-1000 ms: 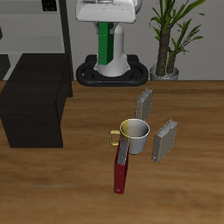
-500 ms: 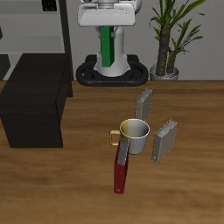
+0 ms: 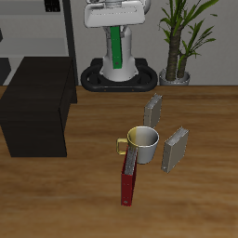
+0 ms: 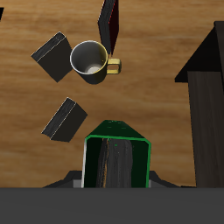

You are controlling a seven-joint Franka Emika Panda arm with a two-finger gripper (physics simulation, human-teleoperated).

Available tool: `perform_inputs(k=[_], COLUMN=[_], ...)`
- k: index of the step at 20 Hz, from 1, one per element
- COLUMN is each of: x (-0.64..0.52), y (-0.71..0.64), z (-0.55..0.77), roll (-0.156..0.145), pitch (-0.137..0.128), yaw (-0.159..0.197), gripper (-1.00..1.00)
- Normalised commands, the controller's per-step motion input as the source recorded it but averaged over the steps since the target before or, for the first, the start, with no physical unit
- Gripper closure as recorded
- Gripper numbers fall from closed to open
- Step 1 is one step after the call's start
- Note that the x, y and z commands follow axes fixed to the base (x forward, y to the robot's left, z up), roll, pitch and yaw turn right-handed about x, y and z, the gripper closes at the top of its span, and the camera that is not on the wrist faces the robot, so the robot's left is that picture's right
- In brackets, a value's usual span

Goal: Place the green book in the top region of the shelf

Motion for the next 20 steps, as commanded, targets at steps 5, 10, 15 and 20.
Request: perform_inputs(k=[5,10,15,20], x=[-0.14,0.0,-0.06,0.11], y=[0.06,0.05,-0.05,0.16], z=[-0.16,-0.13,0.05,-0.23], roll=[0.009,-0.026,-0.118,-0.083], pitch=[0.015,0.026,-0.036,0.049], yaw=[0.1,0.078,0.041,0.039], gripper=[1.0,1.0,1.0,1.0])
